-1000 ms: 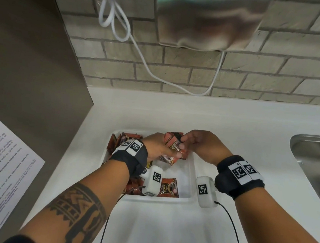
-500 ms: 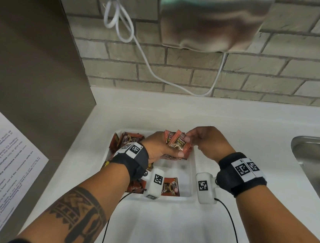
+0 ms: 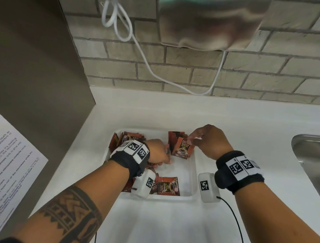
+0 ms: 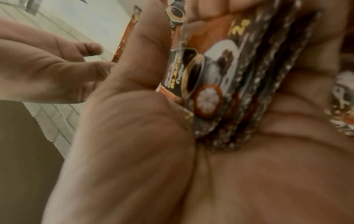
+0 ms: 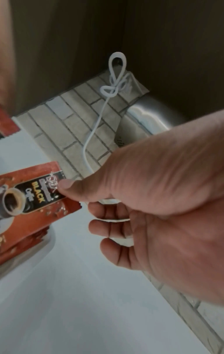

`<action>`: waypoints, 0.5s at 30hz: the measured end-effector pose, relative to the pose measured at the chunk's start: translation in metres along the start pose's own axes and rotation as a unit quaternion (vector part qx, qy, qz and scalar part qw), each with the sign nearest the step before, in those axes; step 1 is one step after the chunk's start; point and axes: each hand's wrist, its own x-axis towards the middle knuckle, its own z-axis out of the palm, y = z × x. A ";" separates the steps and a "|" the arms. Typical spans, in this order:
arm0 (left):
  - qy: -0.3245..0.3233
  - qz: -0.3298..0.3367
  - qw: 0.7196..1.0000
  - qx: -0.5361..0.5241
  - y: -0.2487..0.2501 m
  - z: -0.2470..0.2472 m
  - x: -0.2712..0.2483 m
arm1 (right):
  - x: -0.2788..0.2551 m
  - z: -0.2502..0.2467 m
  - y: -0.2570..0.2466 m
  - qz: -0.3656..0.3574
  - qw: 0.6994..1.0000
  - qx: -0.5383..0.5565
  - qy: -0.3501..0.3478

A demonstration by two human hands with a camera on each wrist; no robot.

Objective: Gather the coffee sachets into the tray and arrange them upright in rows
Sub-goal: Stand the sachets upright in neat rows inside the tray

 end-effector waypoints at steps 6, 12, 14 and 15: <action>-0.078 0.030 0.996 -0.008 0.017 0.019 0.017 | 0.004 0.019 -0.005 0.006 0.996 -0.077 -0.046; -0.085 0.010 0.996 0.030 0.022 0.026 0.029 | 0.014 0.029 -0.005 0.038 0.992 -0.105 -0.054; -0.086 0.001 0.996 0.010 0.024 0.026 0.030 | 0.013 0.029 -0.006 0.040 0.992 -0.104 -0.055; -0.085 -0.001 0.996 0.007 0.024 0.025 0.031 | 0.013 0.030 -0.006 0.039 0.992 -0.103 -0.056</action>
